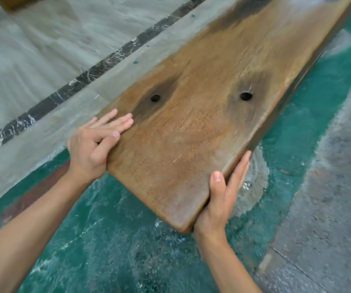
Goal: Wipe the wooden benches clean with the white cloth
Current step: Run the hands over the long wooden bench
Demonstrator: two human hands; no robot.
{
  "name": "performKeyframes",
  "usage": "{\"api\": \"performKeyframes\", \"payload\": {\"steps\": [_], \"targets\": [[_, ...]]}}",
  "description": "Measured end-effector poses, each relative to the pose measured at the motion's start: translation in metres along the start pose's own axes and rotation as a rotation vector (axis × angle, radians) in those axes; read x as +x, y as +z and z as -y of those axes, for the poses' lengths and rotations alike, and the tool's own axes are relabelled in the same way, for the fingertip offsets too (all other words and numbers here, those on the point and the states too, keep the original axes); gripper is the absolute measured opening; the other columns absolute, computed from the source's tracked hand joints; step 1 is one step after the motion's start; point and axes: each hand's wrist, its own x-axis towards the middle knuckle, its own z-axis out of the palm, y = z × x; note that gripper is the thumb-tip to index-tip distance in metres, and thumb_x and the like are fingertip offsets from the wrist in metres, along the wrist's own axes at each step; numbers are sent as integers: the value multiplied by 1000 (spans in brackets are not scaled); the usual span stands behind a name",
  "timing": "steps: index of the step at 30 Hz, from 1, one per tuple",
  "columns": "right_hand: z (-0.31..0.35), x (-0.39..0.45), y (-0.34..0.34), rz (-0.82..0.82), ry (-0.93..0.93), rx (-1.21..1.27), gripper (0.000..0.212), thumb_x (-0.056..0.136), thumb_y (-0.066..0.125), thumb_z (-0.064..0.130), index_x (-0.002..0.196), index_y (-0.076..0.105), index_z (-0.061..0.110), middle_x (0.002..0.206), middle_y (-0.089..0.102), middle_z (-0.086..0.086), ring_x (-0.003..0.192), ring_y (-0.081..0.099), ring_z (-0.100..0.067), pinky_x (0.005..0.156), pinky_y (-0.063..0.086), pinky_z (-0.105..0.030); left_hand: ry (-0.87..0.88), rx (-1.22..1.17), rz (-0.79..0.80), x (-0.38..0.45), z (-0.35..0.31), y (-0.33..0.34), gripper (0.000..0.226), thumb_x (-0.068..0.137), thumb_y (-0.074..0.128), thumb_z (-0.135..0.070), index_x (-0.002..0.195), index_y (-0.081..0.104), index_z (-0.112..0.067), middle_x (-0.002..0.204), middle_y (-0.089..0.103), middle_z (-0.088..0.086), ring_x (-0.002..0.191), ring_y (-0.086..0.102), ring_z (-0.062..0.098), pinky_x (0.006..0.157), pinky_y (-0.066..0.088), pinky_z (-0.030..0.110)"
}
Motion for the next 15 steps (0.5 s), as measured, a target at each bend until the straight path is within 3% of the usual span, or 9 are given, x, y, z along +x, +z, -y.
{"api": "performKeyframes", "payload": {"steps": [4,10,12,15], "targets": [[-4,2,-3,-3,8,56,67,92,50,55,151,19,57,171,8,15,160,7,-15,125,18,-60,34,27,-11,-2,1,4,36,96,43,-31,125,66,-34,135,61,-15,143,43,6,121,23,38],[-5,1,-1,-16,-24,21,73,91,51,60,156,18,56,170,6,22,157,7,-2,127,19,-55,85,47,-46,0,-5,2,43,94,41,-34,132,62,-30,140,59,-6,144,43,15,118,32,54],[-7,0,-1,-26,-14,14,73,90,51,62,154,18,58,169,7,26,156,8,1,127,19,-54,38,182,-36,0,-4,-1,59,89,37,-47,147,47,-38,155,46,-6,148,35,21,117,31,55],[-4,0,0,-30,22,13,73,87,53,65,152,20,62,167,9,30,156,9,2,127,19,-53,-4,430,71,4,-2,-5,73,88,25,-65,158,15,-46,169,12,3,155,15,26,123,14,56]]}}
